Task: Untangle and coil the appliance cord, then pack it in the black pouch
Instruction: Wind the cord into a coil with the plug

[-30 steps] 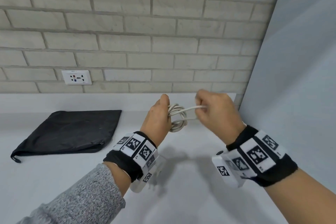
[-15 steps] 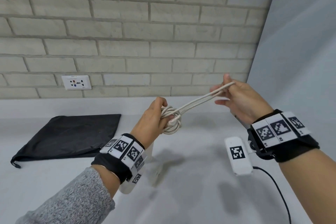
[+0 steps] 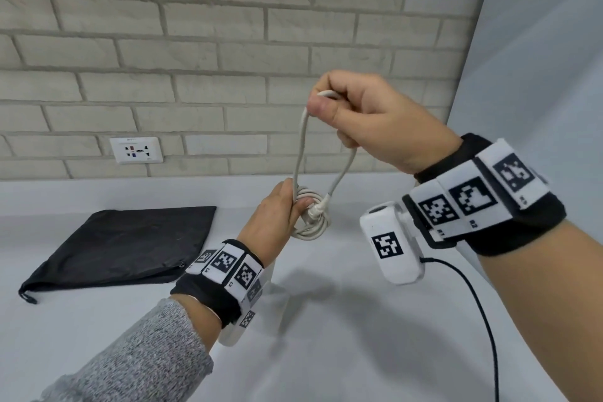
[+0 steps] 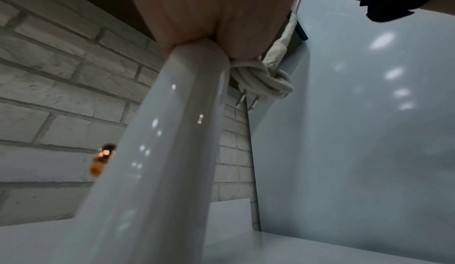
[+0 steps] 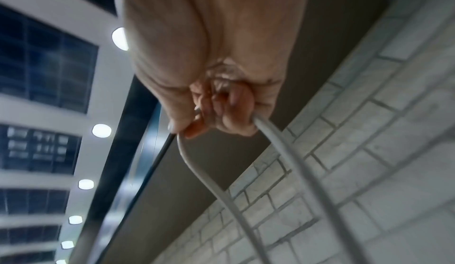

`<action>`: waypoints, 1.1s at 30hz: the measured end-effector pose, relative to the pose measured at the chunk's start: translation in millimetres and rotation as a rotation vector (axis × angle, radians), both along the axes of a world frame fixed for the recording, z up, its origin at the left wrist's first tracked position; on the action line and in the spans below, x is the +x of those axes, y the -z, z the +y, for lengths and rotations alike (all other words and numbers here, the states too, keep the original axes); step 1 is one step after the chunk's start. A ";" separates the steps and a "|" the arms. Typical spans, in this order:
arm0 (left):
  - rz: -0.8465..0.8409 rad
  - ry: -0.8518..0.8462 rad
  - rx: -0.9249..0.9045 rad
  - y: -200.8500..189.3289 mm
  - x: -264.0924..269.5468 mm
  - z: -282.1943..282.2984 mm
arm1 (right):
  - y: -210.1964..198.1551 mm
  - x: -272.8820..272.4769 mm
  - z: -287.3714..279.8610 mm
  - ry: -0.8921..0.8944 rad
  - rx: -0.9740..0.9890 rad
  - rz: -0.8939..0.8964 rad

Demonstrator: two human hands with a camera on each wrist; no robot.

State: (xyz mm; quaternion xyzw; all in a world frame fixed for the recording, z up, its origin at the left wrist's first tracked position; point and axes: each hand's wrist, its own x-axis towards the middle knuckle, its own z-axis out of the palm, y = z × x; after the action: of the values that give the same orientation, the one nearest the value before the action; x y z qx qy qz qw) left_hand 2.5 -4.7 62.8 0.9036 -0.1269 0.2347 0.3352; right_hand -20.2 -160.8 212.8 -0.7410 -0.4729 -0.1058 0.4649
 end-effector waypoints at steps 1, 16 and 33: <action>-0.004 0.001 -0.006 0.2 -0.6 0.6 | 1.3 2.9 -0.2 0.050 0.055 -0.052; -0.004 -0.125 0.138 -0.9 0.6 -4.3 | 21.1 1.9 16.4 0.059 0.303 -0.100; -0.013 -0.246 0.129 1.7 1.2 2.4 | 39.1 18.0 10.1 0.051 0.190 0.388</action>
State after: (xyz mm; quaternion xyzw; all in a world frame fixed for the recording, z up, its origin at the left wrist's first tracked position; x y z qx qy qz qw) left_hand 3.7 -2.3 61.1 0.9304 -0.0324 0.2713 0.2442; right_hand -2.2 -150.7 173.7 -0.7120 -0.3436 -0.0172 0.6121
